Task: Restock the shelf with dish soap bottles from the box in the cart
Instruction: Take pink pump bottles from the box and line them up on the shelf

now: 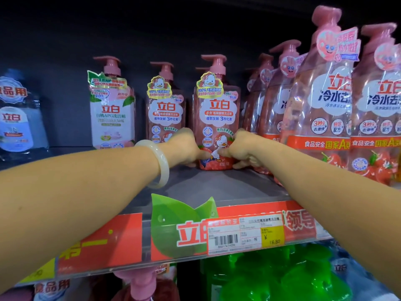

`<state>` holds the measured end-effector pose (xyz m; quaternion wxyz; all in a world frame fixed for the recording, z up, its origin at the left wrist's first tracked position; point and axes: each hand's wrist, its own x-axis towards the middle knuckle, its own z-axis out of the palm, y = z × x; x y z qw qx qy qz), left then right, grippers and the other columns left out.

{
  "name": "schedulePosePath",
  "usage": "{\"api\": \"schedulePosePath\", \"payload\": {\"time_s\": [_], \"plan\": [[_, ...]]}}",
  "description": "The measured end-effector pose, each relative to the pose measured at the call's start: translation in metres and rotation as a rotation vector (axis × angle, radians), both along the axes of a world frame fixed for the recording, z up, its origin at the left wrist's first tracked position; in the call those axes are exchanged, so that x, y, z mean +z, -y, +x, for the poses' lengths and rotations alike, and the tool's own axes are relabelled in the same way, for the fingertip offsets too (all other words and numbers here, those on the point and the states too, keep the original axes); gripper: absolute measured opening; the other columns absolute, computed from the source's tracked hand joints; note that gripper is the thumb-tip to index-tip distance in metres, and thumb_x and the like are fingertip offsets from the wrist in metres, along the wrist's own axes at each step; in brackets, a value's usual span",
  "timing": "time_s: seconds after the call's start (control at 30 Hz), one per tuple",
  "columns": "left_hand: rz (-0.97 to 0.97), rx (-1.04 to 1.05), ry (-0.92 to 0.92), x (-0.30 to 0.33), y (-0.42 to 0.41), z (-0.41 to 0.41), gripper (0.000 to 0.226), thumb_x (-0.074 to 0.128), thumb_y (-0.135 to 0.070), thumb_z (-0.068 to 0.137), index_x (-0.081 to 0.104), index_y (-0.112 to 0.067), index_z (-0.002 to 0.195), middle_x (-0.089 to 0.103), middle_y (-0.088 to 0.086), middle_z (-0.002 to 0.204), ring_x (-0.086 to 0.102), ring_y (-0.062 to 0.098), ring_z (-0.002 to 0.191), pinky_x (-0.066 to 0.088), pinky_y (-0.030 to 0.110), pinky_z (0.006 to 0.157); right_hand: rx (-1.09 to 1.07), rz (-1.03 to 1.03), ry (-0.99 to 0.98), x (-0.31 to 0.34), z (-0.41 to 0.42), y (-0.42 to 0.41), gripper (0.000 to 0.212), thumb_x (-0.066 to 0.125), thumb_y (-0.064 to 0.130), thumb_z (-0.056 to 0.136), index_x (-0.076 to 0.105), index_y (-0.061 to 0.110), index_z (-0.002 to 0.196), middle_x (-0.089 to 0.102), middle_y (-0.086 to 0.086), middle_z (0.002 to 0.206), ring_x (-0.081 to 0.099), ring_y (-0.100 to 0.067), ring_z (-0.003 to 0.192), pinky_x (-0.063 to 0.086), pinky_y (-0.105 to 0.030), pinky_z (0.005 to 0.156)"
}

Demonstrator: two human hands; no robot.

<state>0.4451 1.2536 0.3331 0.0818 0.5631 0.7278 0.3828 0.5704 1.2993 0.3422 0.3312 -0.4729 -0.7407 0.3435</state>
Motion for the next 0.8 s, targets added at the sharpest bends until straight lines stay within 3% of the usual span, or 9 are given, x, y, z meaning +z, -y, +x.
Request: {"api": "schedulePosePath", "payload": {"time_s": [0.13,0.27,0.37,0.5,0.63,0.8], "plan": [[-0.078,0.022,-0.211,0.006,0.006,-0.003,0.06,0.078,-0.035,0.074,0.055,-0.001,0.117,0.063,0.012,0.109,0.062,0.027,0.094,0.051,0.033,0.079,-0.029,0.048,0.07,0.001,0.002,0.006,0.073,0.066,0.02,0.087,0.022,0.005,0.143,0.041,-0.014,0.141,0.052,-0.032,0.119,0.051,-0.043,0.093],[-0.251,0.05,-0.591,0.021,0.03,-0.005,0.087,0.08,-0.037,0.071,0.032,-0.005,0.136,0.048,0.012,0.136,0.049,0.03,0.12,0.042,0.036,0.096,-0.118,0.35,0.46,0.015,0.008,0.024,0.073,0.066,0.026,0.088,0.025,-0.005,0.14,0.043,-0.018,0.139,0.049,-0.033,0.123,0.044,-0.035,0.096],[-0.231,0.087,-0.793,0.034,0.05,-0.011,0.081,0.079,-0.036,0.072,0.036,-0.003,0.133,0.05,0.015,0.133,0.05,0.033,0.118,0.042,0.037,0.094,-0.127,0.536,0.643,0.033,0.015,0.05,0.064,0.064,0.029,0.089,0.036,-0.003,0.136,0.046,-0.016,0.137,0.048,-0.032,0.123,0.042,-0.032,0.095],[-0.165,0.084,-0.89,0.047,0.077,-0.015,0.078,0.078,-0.041,0.071,0.046,-0.004,0.131,0.057,0.014,0.128,0.054,0.033,0.114,0.047,0.04,0.094,-0.116,0.719,0.826,0.04,0.013,0.083,0.062,0.063,0.037,0.088,0.041,-0.001,0.132,0.05,-0.015,0.133,0.05,-0.031,0.12,0.041,-0.034,0.095],[-0.102,0.08,-1.0,0.049,0.102,-0.016,0.071,0.077,-0.04,0.071,0.049,-0.006,0.126,0.057,0.014,0.123,0.054,0.034,0.111,0.048,0.039,0.088,-0.003,0.802,0.846,0.029,-0.004,0.107,0.042,0.066,0.03,0.086,0.048,0.006,0.115,0.054,-0.018,0.126,0.052,-0.034,0.114,0.041,-0.032,0.081],[-0.091,0.138,-1.048,0.043,0.149,-0.02,0.058,0.077,-0.038,0.072,0.054,-0.005,0.114,0.062,0.017,0.111,0.057,0.034,0.099,0.042,0.034,0.072,0.024,0.883,0.844,0.017,-0.028,0.139,0.055,0.067,0.026,0.085,0.042,0.003,0.128,0.049,-0.019,0.131,0.051,-0.035,0.117,0.043,-0.036,0.088]]}}
